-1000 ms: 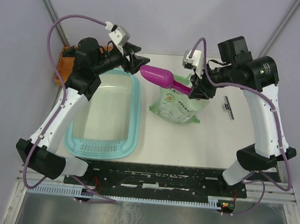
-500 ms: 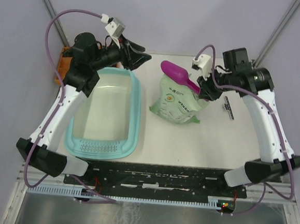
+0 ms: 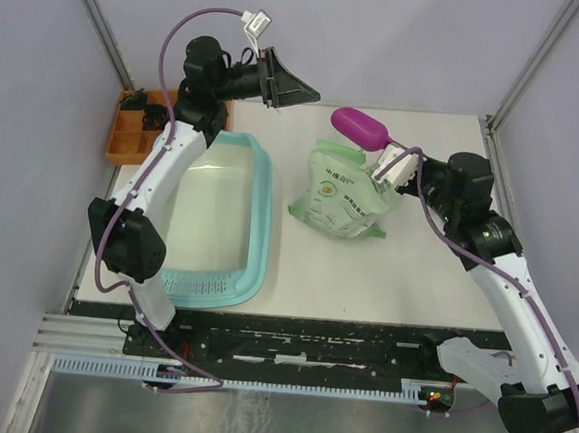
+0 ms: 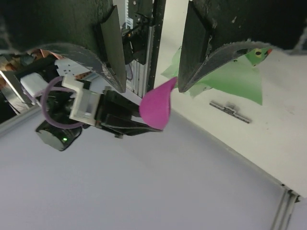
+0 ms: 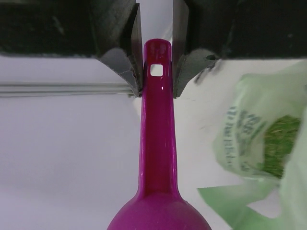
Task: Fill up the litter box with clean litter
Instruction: Pick up the spatula from the center of the board, then adjust the spatula.
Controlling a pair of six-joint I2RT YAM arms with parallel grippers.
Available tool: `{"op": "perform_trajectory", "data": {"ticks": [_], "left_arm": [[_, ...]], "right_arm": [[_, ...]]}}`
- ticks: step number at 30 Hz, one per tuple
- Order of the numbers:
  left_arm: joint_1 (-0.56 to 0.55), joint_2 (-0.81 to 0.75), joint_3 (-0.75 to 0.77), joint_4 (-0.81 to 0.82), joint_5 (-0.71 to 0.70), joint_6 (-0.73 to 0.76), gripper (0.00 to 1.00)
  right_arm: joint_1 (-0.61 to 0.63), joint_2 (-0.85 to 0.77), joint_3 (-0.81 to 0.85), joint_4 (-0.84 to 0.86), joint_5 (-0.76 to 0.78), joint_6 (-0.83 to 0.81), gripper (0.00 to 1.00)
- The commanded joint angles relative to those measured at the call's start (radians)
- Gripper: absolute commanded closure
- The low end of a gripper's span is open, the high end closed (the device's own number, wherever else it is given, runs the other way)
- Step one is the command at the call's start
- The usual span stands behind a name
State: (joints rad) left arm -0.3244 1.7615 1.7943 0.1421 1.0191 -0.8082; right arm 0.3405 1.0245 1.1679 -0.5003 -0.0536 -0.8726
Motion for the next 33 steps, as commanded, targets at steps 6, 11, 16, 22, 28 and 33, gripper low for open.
{"op": "perform_trajectory", "data": {"ticks": [6,11,16,22,28,33], "left_arm": [[-0.008,0.026,0.021,0.375,0.112,-0.322,0.49],[-0.008,0.01,0.05,0.047,0.065,-0.052,0.51],[-0.022,0.033,0.09,-0.144,0.007,0.091,0.53],[-0.03,0.052,0.101,-0.086,-0.037,0.056,0.54],[-0.028,0.048,0.113,0.039,-0.089,0.038,0.53],[-0.028,0.038,0.101,0.167,-0.09,-0.022,0.52]], "right_arm": [[0.009,0.005,-0.096,0.476,0.076,-0.265,0.98],[0.01,0.056,-0.02,0.504,0.129,-0.199,0.98],[0.017,0.055,-0.003,0.493,0.097,-0.206,0.98],[0.029,0.057,0.018,0.48,0.09,-0.211,0.98],[0.031,0.056,0.044,0.394,0.075,-0.181,0.98],[0.032,0.043,0.042,0.334,0.074,-0.168,0.98]]}}
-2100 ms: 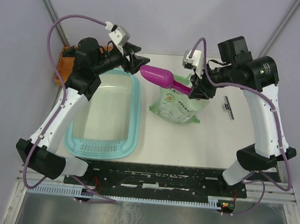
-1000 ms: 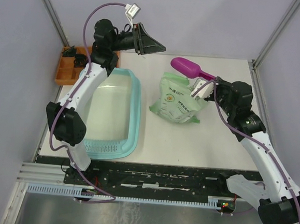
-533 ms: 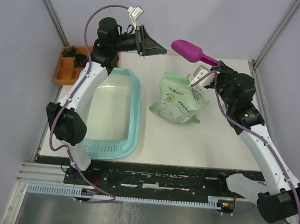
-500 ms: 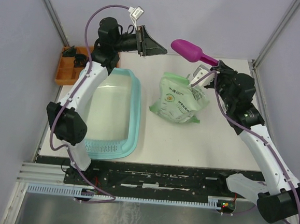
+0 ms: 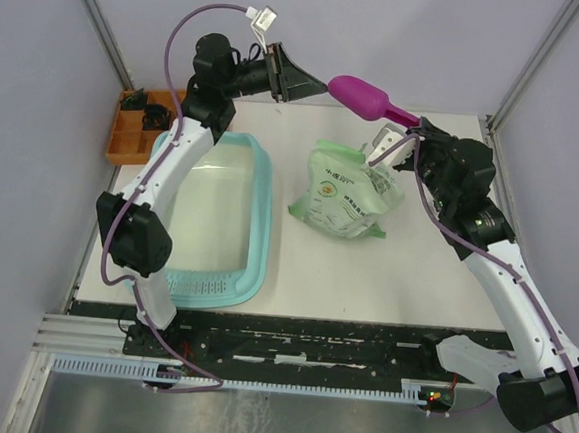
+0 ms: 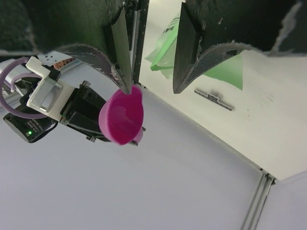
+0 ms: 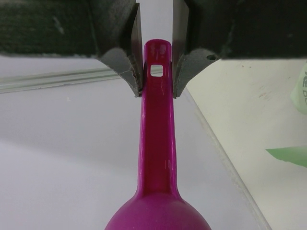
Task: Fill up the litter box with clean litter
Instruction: Adjust the spatula.
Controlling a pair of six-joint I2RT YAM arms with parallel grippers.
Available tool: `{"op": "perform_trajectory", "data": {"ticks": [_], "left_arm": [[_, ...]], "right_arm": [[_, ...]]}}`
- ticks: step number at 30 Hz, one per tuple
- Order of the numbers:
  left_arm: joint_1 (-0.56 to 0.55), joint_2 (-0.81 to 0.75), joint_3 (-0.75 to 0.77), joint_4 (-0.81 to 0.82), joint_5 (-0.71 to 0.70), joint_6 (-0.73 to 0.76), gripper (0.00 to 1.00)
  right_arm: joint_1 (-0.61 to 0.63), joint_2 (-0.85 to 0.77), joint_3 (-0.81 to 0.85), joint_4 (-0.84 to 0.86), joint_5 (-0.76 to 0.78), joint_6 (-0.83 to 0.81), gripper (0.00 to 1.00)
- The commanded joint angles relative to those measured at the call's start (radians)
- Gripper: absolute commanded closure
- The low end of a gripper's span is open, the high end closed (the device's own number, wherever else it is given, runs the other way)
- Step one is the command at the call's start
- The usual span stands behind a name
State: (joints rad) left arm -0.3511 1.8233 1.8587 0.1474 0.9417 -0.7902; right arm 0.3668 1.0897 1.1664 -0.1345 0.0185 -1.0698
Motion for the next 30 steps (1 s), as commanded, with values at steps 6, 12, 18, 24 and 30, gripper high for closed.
{"op": "perform_trajectory", "data": {"ticks": [6,12,18,24,30], "left_arm": [[-0.008,0.012,0.021,0.355,0.051,-0.206,0.52],[-0.028,0.034,0.021,0.411,0.109,-0.257,0.53],[-0.03,0.03,0.0,0.371,0.134,-0.235,0.55],[-0.031,0.033,0.009,0.371,0.139,-0.236,0.56],[-0.047,0.05,0.027,0.371,0.183,-0.241,0.65]], "right_arm": [[0.005,-0.035,0.029,-0.043,0.0,0.037,0.98],[0.005,-0.029,0.031,-0.04,0.008,0.037,0.98],[0.006,-0.024,0.03,-0.033,0.012,0.035,0.98],[0.006,-0.016,0.029,-0.029,0.015,0.034,0.98],[0.007,-0.007,0.034,-0.018,0.025,0.032,0.98]]}}
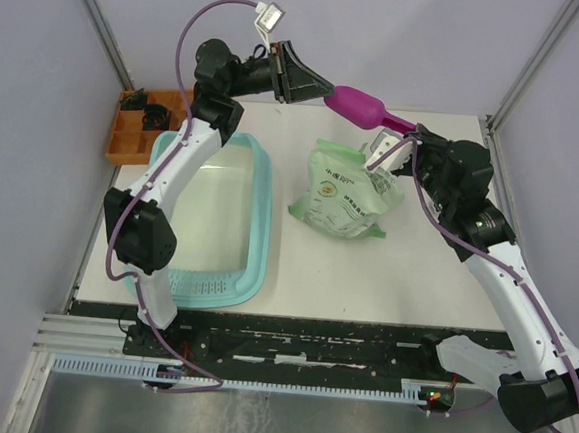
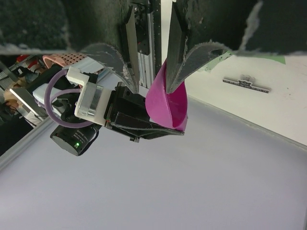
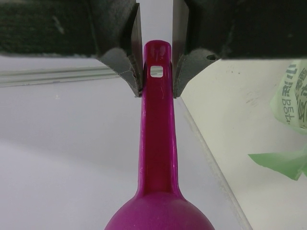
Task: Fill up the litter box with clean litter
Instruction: Adjust the spatula.
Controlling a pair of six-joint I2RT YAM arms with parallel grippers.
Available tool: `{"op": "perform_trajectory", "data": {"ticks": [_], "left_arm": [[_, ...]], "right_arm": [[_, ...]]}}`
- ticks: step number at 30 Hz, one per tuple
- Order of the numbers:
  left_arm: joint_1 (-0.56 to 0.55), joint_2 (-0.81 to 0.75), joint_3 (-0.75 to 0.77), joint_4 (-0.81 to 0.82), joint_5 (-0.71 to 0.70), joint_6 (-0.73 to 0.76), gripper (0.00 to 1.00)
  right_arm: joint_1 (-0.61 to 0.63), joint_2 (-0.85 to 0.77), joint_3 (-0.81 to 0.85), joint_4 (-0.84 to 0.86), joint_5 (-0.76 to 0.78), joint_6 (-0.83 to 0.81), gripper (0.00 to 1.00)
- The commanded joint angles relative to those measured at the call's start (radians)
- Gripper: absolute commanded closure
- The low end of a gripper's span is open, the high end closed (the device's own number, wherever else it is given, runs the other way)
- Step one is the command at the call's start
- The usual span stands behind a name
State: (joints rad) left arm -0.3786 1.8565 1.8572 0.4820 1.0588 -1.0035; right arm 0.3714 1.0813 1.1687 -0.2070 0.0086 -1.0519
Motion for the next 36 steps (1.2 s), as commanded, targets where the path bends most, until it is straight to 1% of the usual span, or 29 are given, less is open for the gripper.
{"op": "perform_trajectory", "data": {"ticks": [1,12,15,17,20,21,23,25,28,32,36], "left_arm": [[-0.024,0.02,0.034,0.036,0.074,-0.03,0.65],[-0.033,0.035,0.043,0.009,0.099,-0.012,0.71],[-0.033,0.033,0.048,0.001,0.096,0.003,0.74],[-0.033,0.033,0.053,-0.01,0.093,0.016,0.77],[-0.034,0.037,0.059,-0.022,0.089,0.03,0.85],[-0.033,0.04,0.061,-0.022,0.089,0.03,0.88],[-0.032,0.044,0.066,-0.022,0.09,0.032,0.92],[-0.03,0.046,0.069,-0.025,0.093,0.042,0.94],[-0.028,0.051,0.079,-0.038,0.093,0.061,0.95],[-0.024,0.068,0.104,-0.049,0.09,0.059,0.97],[-0.022,0.073,0.119,-0.048,0.091,0.066,0.97]], "right_arm": [[0.001,0.002,0.032,0.057,0.035,0.013,0.98],[0.002,0.004,0.025,0.082,0.038,-0.002,0.98],[0.003,0.0,0.019,0.084,0.038,-0.005,0.95],[0.001,-0.003,0.011,0.09,0.044,-0.009,0.9],[0.003,-0.012,-0.009,0.117,0.055,-0.016,0.62],[0.003,-0.015,-0.016,0.128,0.06,-0.018,0.53],[0.002,-0.022,-0.026,0.148,0.08,-0.016,0.39],[0.003,-0.025,-0.028,0.157,0.109,-0.01,0.35],[0.002,-0.024,-0.019,0.152,0.167,0.012,0.32],[0.001,-0.035,0.002,0.109,0.232,0.026,0.31],[0.001,-0.069,-0.007,0.086,0.263,0.023,0.29]]}}
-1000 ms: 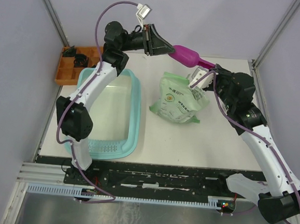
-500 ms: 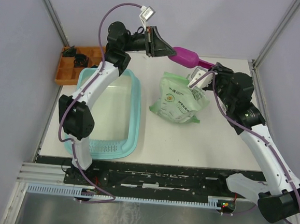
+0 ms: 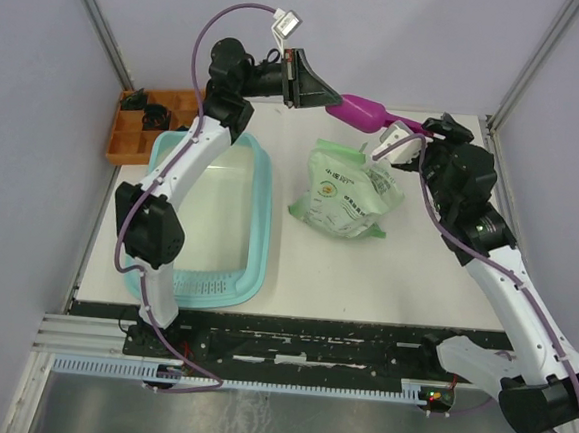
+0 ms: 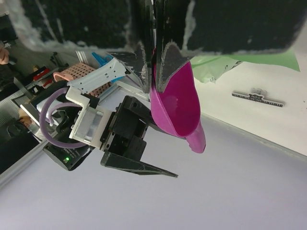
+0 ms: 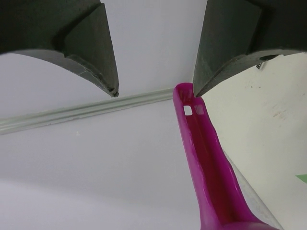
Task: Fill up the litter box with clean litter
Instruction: Adjust the spatula.
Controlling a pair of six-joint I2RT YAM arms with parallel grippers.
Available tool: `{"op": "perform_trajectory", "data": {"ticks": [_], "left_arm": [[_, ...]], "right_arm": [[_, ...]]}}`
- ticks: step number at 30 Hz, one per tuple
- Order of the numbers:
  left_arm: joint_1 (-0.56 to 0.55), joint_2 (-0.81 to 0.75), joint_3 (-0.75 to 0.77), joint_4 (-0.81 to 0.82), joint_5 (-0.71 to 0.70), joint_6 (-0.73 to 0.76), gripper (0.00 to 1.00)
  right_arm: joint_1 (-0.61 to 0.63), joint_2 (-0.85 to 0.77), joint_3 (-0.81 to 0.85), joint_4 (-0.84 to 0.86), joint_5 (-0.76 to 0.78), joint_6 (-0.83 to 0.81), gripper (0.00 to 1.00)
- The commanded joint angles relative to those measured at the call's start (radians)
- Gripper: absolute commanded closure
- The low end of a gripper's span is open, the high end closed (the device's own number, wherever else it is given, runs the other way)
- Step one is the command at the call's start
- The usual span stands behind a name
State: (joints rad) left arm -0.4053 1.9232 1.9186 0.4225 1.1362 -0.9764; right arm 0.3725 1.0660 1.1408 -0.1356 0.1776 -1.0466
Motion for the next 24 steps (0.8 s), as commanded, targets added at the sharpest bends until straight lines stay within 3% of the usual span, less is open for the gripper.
{"op": "perform_trajectory", "data": {"ticks": [1,4,8,9,11,12,14,18,20,24], "left_arm": [[0.006,0.006,0.062,0.01,0.016,0.043,0.97],[0.014,0.01,0.088,-0.003,0.047,0.079,0.97],[0.049,-0.015,0.102,-0.088,0.055,0.218,0.97],[0.058,-0.025,0.106,-0.131,0.048,0.275,0.97],[0.067,-0.048,0.141,-0.367,-0.024,0.557,0.97],[0.062,-0.059,0.173,-0.558,-0.092,0.709,0.97],[0.046,-0.102,0.189,-0.741,-0.266,0.956,0.97],[0.027,-0.206,0.076,-0.755,-0.43,1.117,0.97],[0.024,-0.255,0.023,-0.716,-0.447,1.116,0.97],[-0.035,-0.34,-0.045,-0.682,-0.558,1.172,0.97]], "right_arm": [[-0.002,-0.064,0.018,0.004,0.104,0.017,0.28],[-0.01,-0.079,0.036,-0.057,0.169,0.065,0.24],[-0.071,-0.021,0.171,-0.306,0.242,0.231,0.24],[-0.09,0.01,0.229,-0.392,0.243,0.278,0.24],[-0.124,0.134,0.387,-0.653,0.227,0.411,0.26],[-0.139,0.197,0.497,-0.78,0.195,0.474,0.29],[-0.167,0.341,0.78,-1.019,0.102,0.585,0.32],[-0.186,0.612,1.295,-1.391,-0.139,0.724,0.35],[-0.186,0.677,1.426,-1.449,-0.251,0.771,0.34],[-0.185,0.718,1.45,-1.433,-0.418,0.839,0.31]]}}
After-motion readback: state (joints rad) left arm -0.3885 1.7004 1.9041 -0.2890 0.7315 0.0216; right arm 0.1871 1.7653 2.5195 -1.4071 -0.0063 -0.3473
